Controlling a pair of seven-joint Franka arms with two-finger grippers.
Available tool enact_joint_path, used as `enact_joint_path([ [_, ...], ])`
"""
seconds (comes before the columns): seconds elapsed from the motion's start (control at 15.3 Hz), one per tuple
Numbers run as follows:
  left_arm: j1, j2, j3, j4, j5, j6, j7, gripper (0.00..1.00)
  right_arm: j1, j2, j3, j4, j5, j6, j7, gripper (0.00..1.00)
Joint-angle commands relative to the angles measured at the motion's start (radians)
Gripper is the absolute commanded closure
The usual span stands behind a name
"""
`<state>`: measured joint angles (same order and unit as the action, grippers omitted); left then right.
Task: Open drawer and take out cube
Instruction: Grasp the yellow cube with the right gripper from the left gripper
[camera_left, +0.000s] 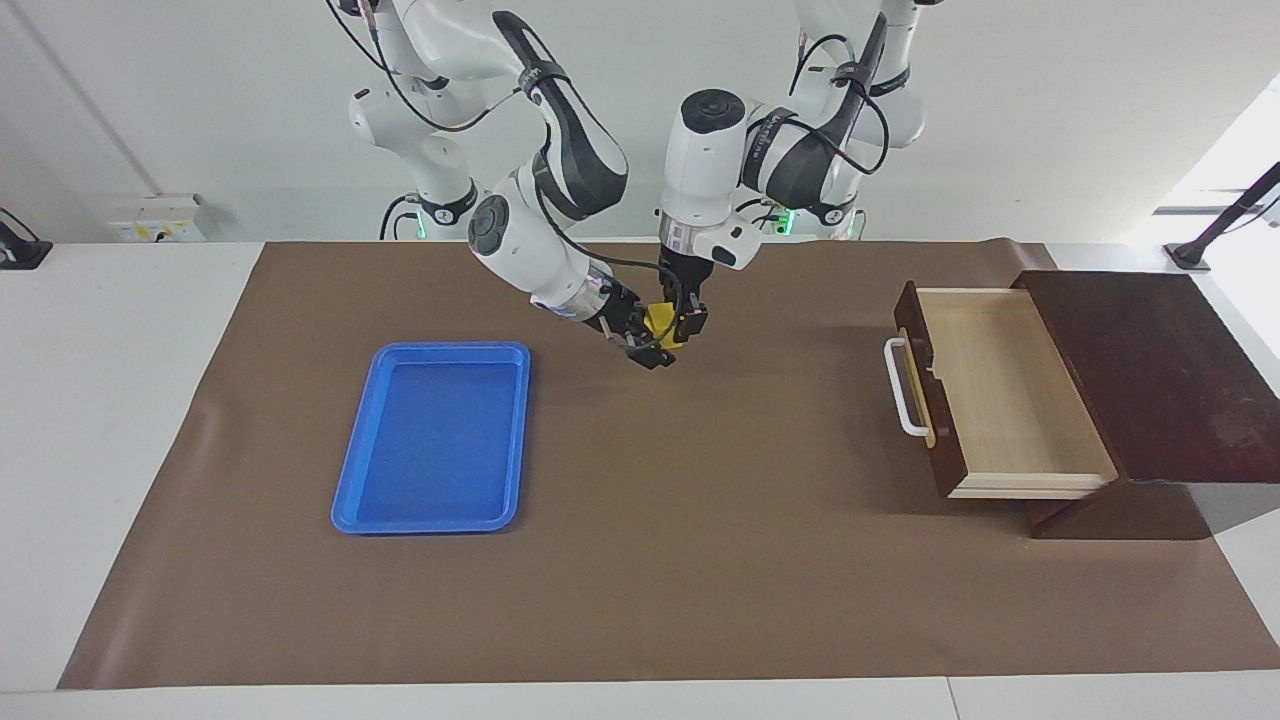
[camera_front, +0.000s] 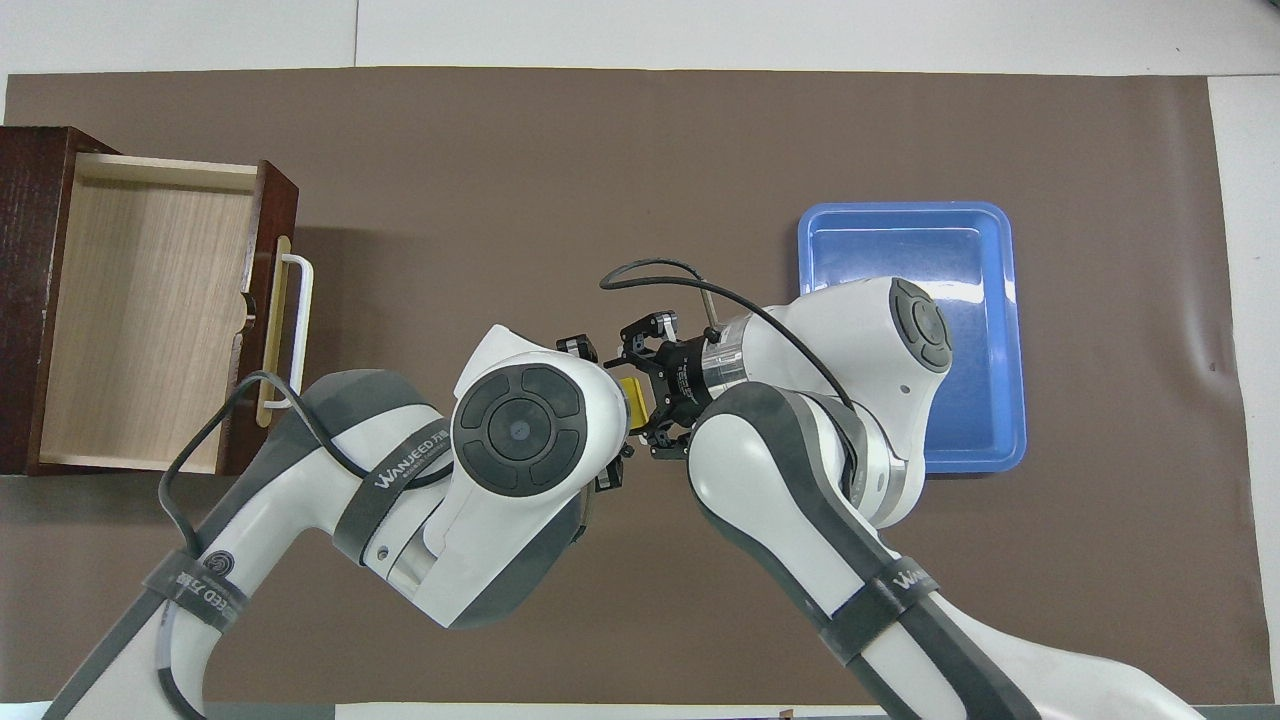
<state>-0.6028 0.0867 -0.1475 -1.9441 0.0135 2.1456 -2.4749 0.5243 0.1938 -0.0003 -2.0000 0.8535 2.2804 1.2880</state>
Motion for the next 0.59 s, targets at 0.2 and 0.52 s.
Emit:
enact_joint_path([
  [0.2,-0.020,-0.035,0.017,-0.039,-0.015,0.014,-0.009,1.00,-0.015,0.012,-0.003,0.035,0.044,-0.013,0.008,1.00],
  [0.52,-0.022,-0.035,0.017,-0.036,-0.015,0.005,0.000,1.00,-0.026,0.016,-0.003,0.061,0.044,-0.030,0.008,1.00],
])
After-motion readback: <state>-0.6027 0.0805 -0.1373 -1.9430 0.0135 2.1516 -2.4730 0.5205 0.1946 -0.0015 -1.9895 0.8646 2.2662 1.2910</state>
